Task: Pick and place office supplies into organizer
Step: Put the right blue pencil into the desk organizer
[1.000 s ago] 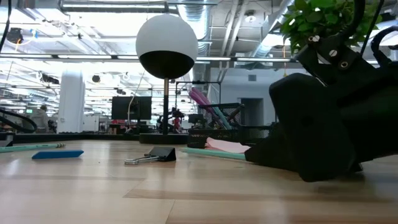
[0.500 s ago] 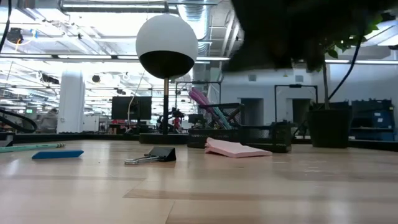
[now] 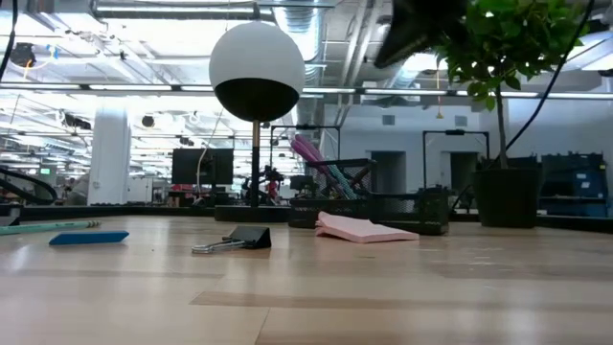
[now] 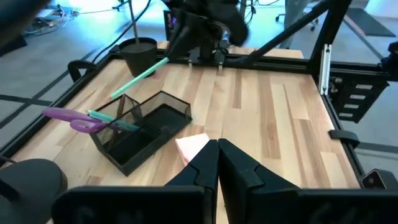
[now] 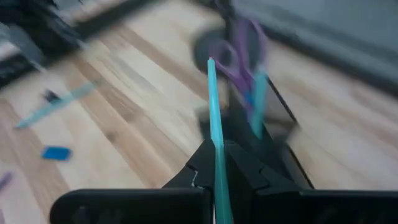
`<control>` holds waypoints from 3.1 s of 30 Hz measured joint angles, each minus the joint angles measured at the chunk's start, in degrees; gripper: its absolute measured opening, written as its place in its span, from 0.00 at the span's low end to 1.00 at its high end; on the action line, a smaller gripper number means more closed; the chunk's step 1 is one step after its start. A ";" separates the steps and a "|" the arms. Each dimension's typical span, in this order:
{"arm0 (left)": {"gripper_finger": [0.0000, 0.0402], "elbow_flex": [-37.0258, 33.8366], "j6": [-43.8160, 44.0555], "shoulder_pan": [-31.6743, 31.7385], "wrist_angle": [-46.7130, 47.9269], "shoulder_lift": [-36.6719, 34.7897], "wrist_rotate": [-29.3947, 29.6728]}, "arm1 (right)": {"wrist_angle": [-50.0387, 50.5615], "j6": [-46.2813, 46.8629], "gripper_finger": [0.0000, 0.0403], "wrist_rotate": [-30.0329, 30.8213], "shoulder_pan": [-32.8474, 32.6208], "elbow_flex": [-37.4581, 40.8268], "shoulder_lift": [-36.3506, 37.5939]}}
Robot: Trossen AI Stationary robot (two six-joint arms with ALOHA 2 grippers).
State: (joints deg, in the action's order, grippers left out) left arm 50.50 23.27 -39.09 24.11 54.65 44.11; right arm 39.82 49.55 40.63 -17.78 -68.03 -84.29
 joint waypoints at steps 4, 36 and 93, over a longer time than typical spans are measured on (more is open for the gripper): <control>0.01 0.00 0.00 0.00 1.42 0.00 -0.05 | 9.37 4.86 0.03 -5.01 3.19 0.00 1.13; 0.01 -0.02 -0.02 0.00 4.39 0.00 -0.34 | 2.94 -2.09 0.20 -17.28 16.22 -0.09 -2.36; 0.01 -0.04 3.48 -0.07 8.99 0.87 -1.78 | 6.08 -34.57 0.40 -22.91 11.50 -0.25 -17.70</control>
State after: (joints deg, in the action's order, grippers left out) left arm 50.46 26.74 -39.16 33.10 55.53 42.33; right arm 45.90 14.98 17.73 -6.28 -68.28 -101.99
